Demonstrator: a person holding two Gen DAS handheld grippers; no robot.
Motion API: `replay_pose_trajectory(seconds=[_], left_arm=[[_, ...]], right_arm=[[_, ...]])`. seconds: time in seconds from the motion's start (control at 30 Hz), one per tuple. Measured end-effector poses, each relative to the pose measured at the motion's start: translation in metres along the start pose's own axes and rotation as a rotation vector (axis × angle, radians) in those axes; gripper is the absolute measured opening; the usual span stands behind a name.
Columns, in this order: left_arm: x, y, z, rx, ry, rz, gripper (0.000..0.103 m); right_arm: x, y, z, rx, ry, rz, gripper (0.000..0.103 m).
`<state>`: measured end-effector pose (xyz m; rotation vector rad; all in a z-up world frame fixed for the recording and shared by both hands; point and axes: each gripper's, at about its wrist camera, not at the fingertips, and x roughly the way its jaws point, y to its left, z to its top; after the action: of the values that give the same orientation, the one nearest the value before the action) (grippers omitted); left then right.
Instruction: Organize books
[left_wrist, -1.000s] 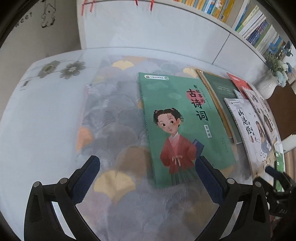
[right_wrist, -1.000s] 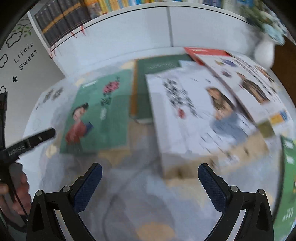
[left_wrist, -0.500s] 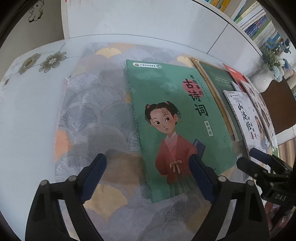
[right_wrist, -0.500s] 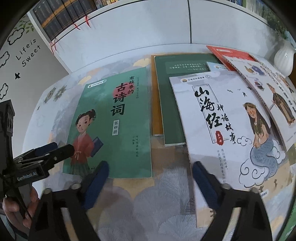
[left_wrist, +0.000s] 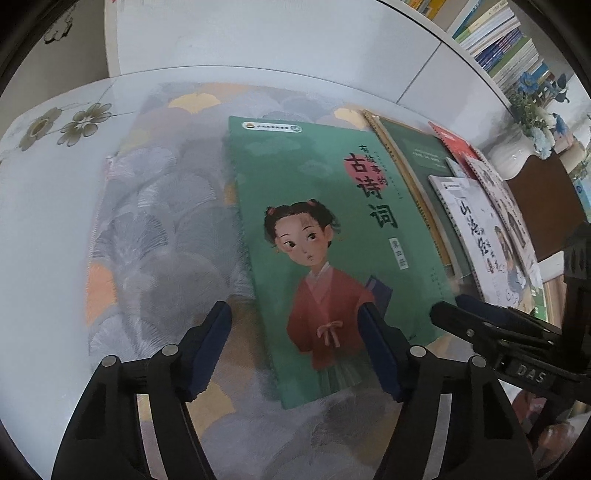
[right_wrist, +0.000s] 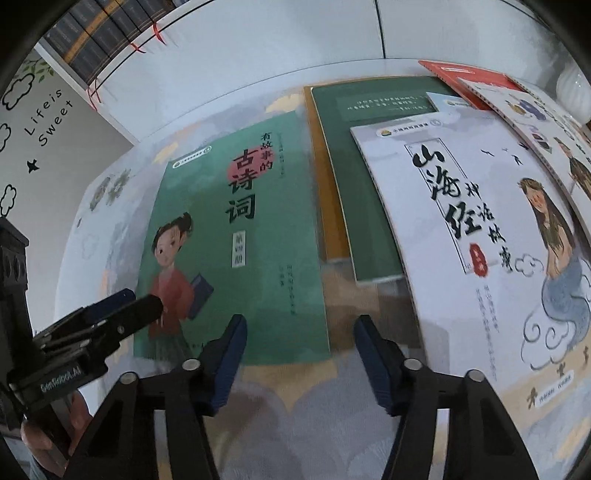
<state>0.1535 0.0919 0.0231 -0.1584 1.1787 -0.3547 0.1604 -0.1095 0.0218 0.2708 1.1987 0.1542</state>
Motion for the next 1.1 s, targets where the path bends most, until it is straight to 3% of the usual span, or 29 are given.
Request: replay_pose_trajectory(seconds=[0.1,0.43,0.77,1.0,1.1], left_arm=[[0.000,-0.002,0.000,0.008,0.001,-0.052,0.062],[-0.027,-0.003,-0.032,0.022,-0.012,-0.119,0.059],[-0.053,-0.031,-0.133,0.072,0.080,-0.140,0.059],[-0.062,-0.034,-0.174,0.042,0.112,-0.214,0.059],[-0.062,-0.027,-0.175,-0.005,0.101,-0.218,0.047]], right_arm=[[0.001,0.003,0.001,-0.005,0.008,0.027,0.047],[-0.011,0.016,-0.025,-0.108,0.043,0.053,0.047],[-0.051,0.019,-0.118,-0.233,0.105,0.048,0.047],[-0.063,0.004,-0.175,-0.251,0.165,0.055,0.047],[-0.064,0.000,-0.175,-0.205,0.123,0.014,0.044]])
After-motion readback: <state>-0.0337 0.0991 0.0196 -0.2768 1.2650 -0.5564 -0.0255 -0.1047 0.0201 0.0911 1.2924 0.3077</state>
